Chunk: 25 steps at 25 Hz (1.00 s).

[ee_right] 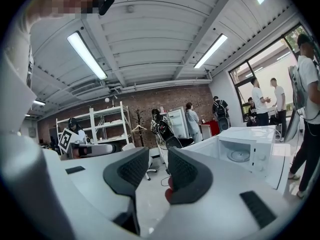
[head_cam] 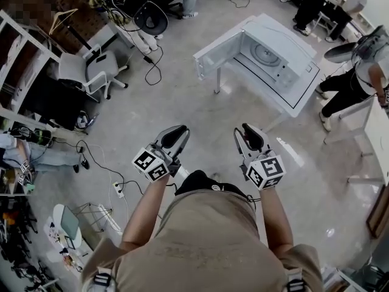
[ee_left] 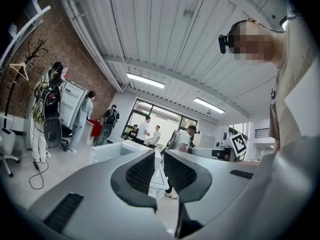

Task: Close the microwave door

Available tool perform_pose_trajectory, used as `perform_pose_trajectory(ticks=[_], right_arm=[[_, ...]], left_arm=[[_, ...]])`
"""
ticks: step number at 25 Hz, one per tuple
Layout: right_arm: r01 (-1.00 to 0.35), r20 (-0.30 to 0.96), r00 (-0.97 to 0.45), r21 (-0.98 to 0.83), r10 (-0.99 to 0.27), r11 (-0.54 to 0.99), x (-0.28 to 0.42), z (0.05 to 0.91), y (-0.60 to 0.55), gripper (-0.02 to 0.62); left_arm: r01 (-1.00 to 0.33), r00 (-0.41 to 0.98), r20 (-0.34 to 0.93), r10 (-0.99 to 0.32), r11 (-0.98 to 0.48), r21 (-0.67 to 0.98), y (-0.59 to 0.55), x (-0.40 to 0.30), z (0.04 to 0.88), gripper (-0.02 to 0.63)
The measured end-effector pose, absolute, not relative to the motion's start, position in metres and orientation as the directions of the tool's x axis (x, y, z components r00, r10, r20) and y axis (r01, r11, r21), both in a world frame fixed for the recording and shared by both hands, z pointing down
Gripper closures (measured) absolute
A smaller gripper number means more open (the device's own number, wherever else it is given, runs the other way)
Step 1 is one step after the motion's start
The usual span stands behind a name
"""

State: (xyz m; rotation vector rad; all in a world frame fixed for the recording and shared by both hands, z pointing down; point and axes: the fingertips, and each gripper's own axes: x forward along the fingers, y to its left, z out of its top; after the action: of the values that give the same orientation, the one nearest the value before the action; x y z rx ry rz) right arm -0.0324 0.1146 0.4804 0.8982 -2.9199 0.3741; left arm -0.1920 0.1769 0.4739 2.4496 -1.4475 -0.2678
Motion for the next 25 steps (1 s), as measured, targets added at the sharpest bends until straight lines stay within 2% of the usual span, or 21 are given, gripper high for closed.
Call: perform_pose_trajectory(ticks=[13, 25], right_arm=[[-0.582, 0.153, -0.813, -0.253, -0.562, 0.773, -0.015, 0.495, 0.090, 0.474], [-0.638, 0.145, -0.769, -0.235, -0.622, 0.734, -0.027, 0.491, 0.001, 0.474]], left_arm=[[-0.822, 0.482, 0.009, -0.876, -0.449, 0.349, 0.140, -0.197, 0.486, 0.535], [-0.827, 0.521, 0.041, -0.853, -0.492, 0.272, 0.023, -0.226, 0.498, 0.520]])
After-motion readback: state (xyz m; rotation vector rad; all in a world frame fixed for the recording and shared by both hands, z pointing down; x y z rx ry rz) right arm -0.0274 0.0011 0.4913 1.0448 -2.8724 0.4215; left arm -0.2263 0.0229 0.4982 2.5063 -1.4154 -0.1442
